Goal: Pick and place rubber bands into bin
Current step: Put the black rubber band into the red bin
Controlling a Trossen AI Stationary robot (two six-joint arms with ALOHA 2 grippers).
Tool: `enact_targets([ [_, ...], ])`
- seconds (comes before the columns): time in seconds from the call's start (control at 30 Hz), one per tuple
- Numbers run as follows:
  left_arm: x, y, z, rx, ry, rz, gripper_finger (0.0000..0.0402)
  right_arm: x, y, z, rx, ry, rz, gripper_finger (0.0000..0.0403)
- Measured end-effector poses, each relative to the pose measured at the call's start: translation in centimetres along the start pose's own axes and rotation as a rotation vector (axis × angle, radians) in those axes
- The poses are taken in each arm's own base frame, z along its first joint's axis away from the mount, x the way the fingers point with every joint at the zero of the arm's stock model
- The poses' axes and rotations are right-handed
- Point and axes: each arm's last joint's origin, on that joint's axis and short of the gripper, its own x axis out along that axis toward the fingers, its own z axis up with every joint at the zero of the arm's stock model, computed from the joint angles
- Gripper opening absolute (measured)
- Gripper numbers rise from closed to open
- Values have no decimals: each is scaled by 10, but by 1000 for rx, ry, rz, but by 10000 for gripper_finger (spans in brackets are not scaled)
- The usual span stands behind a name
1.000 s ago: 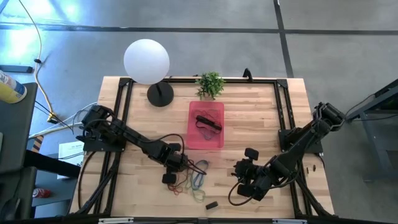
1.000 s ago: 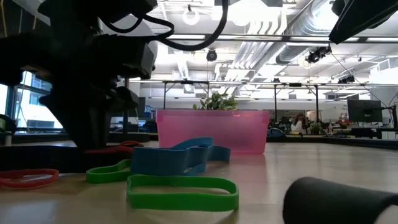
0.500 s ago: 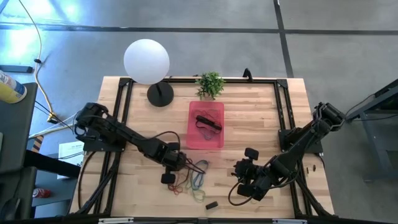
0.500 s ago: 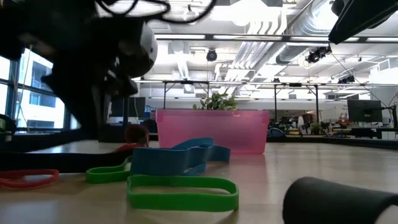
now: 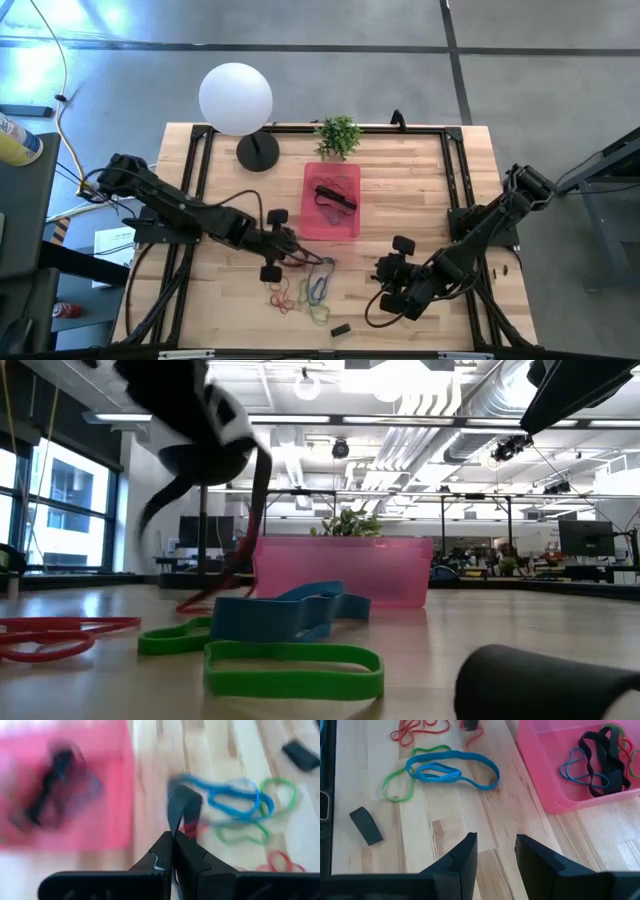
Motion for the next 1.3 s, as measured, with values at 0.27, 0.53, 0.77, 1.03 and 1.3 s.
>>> enact_targets([
  [0.27,-36,-13,41,376,-180,127,0,2,-2,2,-8,-1,-9,124],
  [0.53,-51,-5,61,436,-224,275,0,2,-3,3,-21,-22,-33,124],
  [0.77,-42,44,71,358,-188,377,0,4,-6,5,-32,-29,-56,124],
  [1.03,-3,119,70,214,-116,364,0,8,-10,9,-14,-28,-66,124],
  [1.3,50,163,57,129,-62,294,0,9,-12,12,-1,-37,-73,124],
])
